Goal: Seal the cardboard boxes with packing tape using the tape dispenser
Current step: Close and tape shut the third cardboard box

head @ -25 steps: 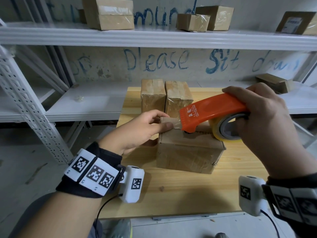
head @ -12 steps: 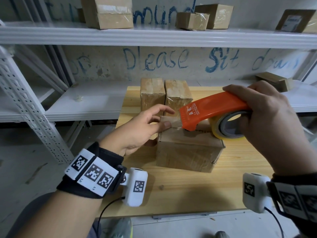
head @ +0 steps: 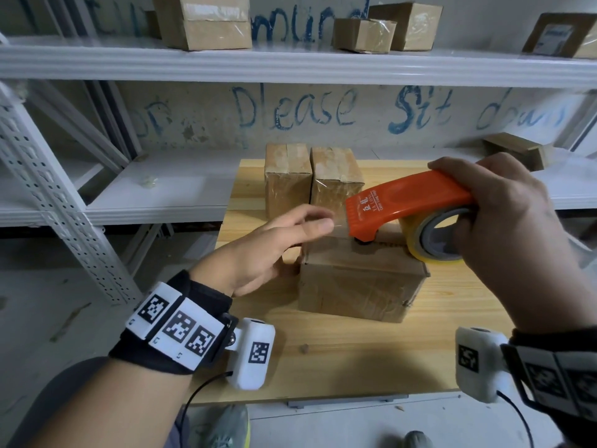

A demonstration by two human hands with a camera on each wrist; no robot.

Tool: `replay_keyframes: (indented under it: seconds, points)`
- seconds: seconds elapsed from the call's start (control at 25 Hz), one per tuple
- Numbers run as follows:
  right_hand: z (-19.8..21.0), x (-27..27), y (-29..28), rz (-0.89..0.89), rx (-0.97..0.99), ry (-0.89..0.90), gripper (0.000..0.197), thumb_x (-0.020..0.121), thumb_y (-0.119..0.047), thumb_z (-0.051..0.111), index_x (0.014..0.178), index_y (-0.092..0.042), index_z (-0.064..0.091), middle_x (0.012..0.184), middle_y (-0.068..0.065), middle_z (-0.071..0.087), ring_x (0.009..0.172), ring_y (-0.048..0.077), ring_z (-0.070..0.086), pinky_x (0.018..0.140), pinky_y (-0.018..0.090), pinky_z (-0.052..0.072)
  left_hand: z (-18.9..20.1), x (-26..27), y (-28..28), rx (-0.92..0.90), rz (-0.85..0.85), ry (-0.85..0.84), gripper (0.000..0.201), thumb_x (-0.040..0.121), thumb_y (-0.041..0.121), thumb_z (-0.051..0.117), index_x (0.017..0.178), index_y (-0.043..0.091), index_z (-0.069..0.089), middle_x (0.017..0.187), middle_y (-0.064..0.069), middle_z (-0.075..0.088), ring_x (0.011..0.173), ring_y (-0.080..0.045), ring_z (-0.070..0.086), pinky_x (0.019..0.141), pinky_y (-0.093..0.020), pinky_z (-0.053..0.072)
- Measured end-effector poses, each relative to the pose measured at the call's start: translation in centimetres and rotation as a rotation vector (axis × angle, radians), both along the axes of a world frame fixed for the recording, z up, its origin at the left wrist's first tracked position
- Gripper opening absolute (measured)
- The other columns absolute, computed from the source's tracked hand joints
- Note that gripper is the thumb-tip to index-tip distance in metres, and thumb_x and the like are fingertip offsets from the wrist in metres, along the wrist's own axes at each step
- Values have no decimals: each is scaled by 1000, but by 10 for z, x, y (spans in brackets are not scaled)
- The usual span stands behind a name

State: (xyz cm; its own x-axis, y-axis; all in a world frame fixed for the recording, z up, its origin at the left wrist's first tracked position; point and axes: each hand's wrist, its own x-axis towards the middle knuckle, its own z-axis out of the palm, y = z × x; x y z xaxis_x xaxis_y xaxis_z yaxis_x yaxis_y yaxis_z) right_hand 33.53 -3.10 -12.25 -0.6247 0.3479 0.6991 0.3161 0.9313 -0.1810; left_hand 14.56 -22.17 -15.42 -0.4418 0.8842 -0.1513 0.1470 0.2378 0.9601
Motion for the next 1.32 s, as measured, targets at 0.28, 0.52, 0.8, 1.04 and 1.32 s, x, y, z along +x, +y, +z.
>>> replay_keyframes:
  seconds: [0.28,0.52,0.8,1.04,1.32]
  points:
    - [3,4,10,8,-34,7,75,61,19,59,128,-15,65,99,15,58,88,35,56,78,45,50,-4,-10,-1,-109,-68,477,92,57,63,88,134,42,41,128,21,57,122,0,53,110,-37,43]
    - [-11,21,24,-44,-132,-46,80,50,17,70,122,-17,68,91,9,61,80,26,55,73,27,41,0,-15,-7,-176,-158,514,85,68,58,81,135,41,32,126,22,58,123,6,51,112,-30,40]
    - [-33,29,29,-107,-155,-99,68,53,11,68,116,-13,60,92,9,61,77,28,51,66,25,23,0,-16,-7,-195,-166,544,86,67,65,78,135,43,30,124,24,57,121,7,51,107,-25,40]
    - [-40,48,32,-190,-221,-115,60,55,11,70,109,-12,60,81,4,56,72,25,46,65,30,33,-2,-17,-7,-203,-152,545,93,60,76,75,134,43,31,122,21,61,116,6,55,111,-32,42]
    - [-53,71,62,-295,-287,-247,54,56,16,70,104,-8,62,76,10,56,68,29,49,63,32,38,-4,-27,-10,-229,-130,527,105,46,89,73,133,50,29,128,20,59,124,-1,54,113,-40,40]
